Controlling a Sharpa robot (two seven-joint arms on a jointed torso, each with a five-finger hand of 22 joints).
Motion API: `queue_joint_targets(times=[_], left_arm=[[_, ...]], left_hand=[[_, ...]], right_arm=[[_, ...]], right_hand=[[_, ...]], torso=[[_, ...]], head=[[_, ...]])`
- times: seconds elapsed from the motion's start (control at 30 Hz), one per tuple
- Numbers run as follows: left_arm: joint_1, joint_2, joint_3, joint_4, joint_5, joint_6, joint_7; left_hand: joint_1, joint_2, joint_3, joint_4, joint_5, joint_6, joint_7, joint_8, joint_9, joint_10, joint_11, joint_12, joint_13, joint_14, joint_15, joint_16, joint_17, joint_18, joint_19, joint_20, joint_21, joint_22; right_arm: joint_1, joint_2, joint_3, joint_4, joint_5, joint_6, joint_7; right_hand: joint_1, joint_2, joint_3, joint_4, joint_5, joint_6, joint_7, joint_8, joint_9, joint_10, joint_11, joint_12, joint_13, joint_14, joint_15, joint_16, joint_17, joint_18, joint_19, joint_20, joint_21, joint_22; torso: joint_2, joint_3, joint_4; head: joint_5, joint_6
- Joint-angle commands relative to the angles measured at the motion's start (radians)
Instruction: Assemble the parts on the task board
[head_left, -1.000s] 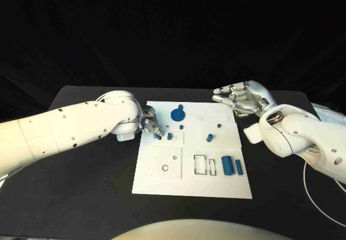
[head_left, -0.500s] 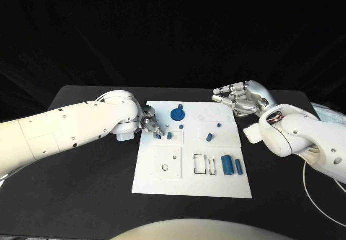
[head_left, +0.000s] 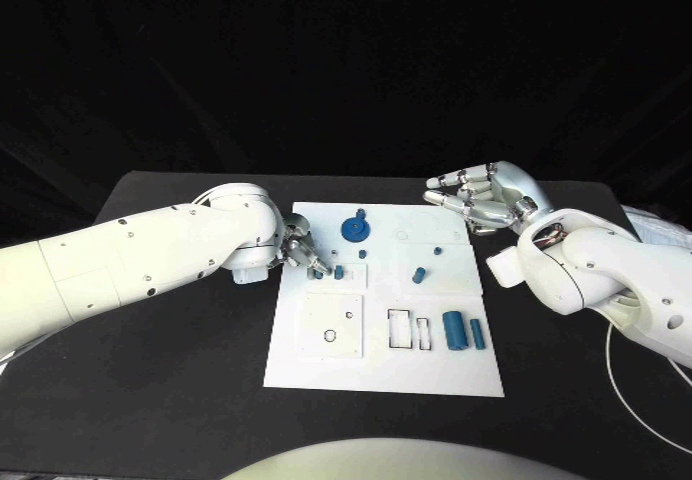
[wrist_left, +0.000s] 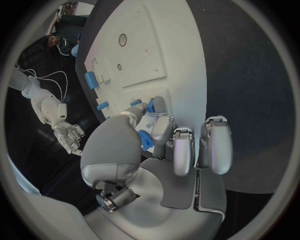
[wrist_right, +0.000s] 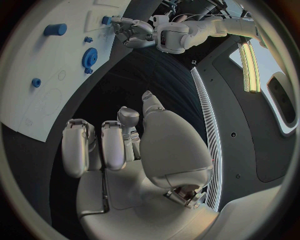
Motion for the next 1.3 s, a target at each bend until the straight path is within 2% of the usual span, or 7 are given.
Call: queue_joint_targets(times=[0.03, 0.13, 0.33, 0.73, 0.9, 1.1, 1.3], left_arm=[[-0.001, -0.001, -0.001, -0.001, -0.001, 0.013, -0.006], [-0.001, -0.006, 0.001, 0.003, -0.003, 0.007, -0.006], [-0.001, -0.023, 0.003, 0.018, 0.003, -0.032, -0.002], [0.002, -0.084, 0.019, 0.045, 0.283, -0.257, 0.18], [0.002, -0.093, 0.02, 0.043, 0.406, -0.335, 0.347], [0.0, -0.07, 0.014, 0.028, 0.241, -0.429, 0.574], [-0.008, -0.023, 0.001, 0.011, 0.013, -0.458, 0.666]], left_hand=[[-0.001, 0.012, -0.024, 0.008, -0.004, 0.004, 0.004, -0.006, -0.002, 0.008, 0.001, 0.004, 0.003, 0.105, -0.007, 0.003, 0.263, -0.017, 0.059, -0.006, 0.003, 0.192], [-0.009, 0.017, -0.066, 0.029, -0.033, 0.009, 0.003, -0.004, -0.001, 0.01, 0.0, 0.005, 0.005, 0.105, -0.007, 0.003, 0.263, -0.017, 0.058, -0.006, 0.001, 0.191], [-0.011, 0.036, -0.177, 0.096, -0.249, 0.011, 0.002, -0.003, -0.001, 0.01, 0.001, 0.0, 0.003, 0.105, -0.008, 0.003, 0.263, -0.017, 0.059, -0.006, -0.001, 0.192], [-0.02, 0.076, -0.331, 0.108, -0.256, -0.063, 0.034, -0.026, -0.021, -0.117, 0.022, -0.214, -0.201, 0.105, 0.009, 0.003, 0.263, 0.025, -0.019, 0.006, -0.197, 0.091], [0.047, 0.115, -0.366, 0.103, -0.25, -0.223, 0.113, -0.081, -0.064, -0.385, 0.093, -0.471, -0.412, -0.114, 0.076, -0.38, -0.144, 0.12, -0.327, 0.052, -0.822, -0.247], [0.433, 0.141, -0.24, -0.072, -0.197, -0.287, 0.148, -0.095, -0.106, -0.493, 0.136, -0.564, -0.507, -0.31, 0.102, -0.715, -0.444, 0.131, -0.379, 0.09, -0.959, -0.35], [0.532, 0.089, -0.138, -0.112, -0.197, -0.265, 0.146, -0.16, -0.207, -0.479, 0.136, -0.673, -0.653, -0.312, 0.103, -0.768, -0.508, 0.136, -0.36, 0.091, -0.987, -0.38]], right_arm=[[-0.001, 0.001, 0.0, 0.001, -0.003, 0.01, 0.011], [-0.001, 0.001, 0.0, 0.0, -0.003, 0.011, 0.011], [-0.003, 0.002, 0.0, -0.002, -0.002, 0.012, 0.012], [-0.007, -0.001, 0.0, -0.007, -0.002, 0.014, 0.009], [-0.008, -0.003, 0.0, -0.009, -0.001, 0.015, 0.008], [-0.012, -0.006, 0.0, -0.007, -0.001, 0.013, 0.009], [-0.014, -0.003, 0.0, -0.008, -0.001, 0.014, 0.01]], right_hand=[[0.001, 0.01, -0.005, -0.002, 0.005, -0.003, -0.003, 0.004, 0.001, -0.009, -0.001, -0.004, -0.001, 0.044, 0.007, -0.004, -0.001, 0.015, -0.009, 0.001, -0.005, -0.001], [0.001, 0.01, -0.005, -0.002, 0.005, -0.003, -0.003, 0.004, 0.001, -0.009, -0.001, -0.004, -0.001, 0.044, 0.007, -0.004, -0.001, 0.015, -0.009, 0.001, -0.005, -0.001], [0.001, 0.01, -0.005, -0.002, 0.005, -0.003, -0.003, 0.003, 0.001, -0.009, -0.001, -0.004, -0.001, 0.044, 0.008, -0.004, -0.002, 0.015, -0.009, 0.001, -0.006, -0.002], [0.003, 0.011, -0.005, -0.003, 0.007, -0.003, -0.003, 0.003, 0.001, -0.008, -0.001, -0.002, 0.0, 0.044, 0.007, -0.004, -0.001, 0.015, -0.008, 0.001, -0.005, -0.001], [0.003, 0.011, -0.005, -0.003, 0.007, -0.003, -0.003, 0.003, 0.001, -0.008, -0.001, -0.002, 0.0, 0.044, 0.007, -0.004, -0.001, 0.015, -0.008, 0.001, -0.005, -0.001], [0.003, 0.011, -0.005, -0.003, 0.007, -0.003, -0.003, 0.003, 0.001, -0.008, -0.001, -0.002, 0.0, 0.044, 0.007, -0.004, -0.001, 0.015, -0.008, 0.001, -0.005, -0.001], [0.003, 0.011, -0.005, -0.003, 0.007, -0.003, -0.003, 0.003, 0.001, -0.008, -0.001, -0.002, 0.0, 0.044, 0.007, -0.004, -0.001, 0.015, -0.008, 0.001, -0.005, -0.001]], torso=[[0.0, -0.0005, -0.0004], [0.001, -0.0012, -0.0004], [0.0, -0.0015, -0.0007], [0.0, -0.0017, 0.0005], [0.001, -0.0009, -0.0013], [0.0, -0.0014, 0.0007], [0.002, -0.0036, -0.0017]], head=[[0.0, 0.0], [-0.002, 0.001], [-0.002, 0.003], [-0.008, 0.011], [-0.015, 0.021], [-0.021, 0.026], [-0.027, 0.032]])
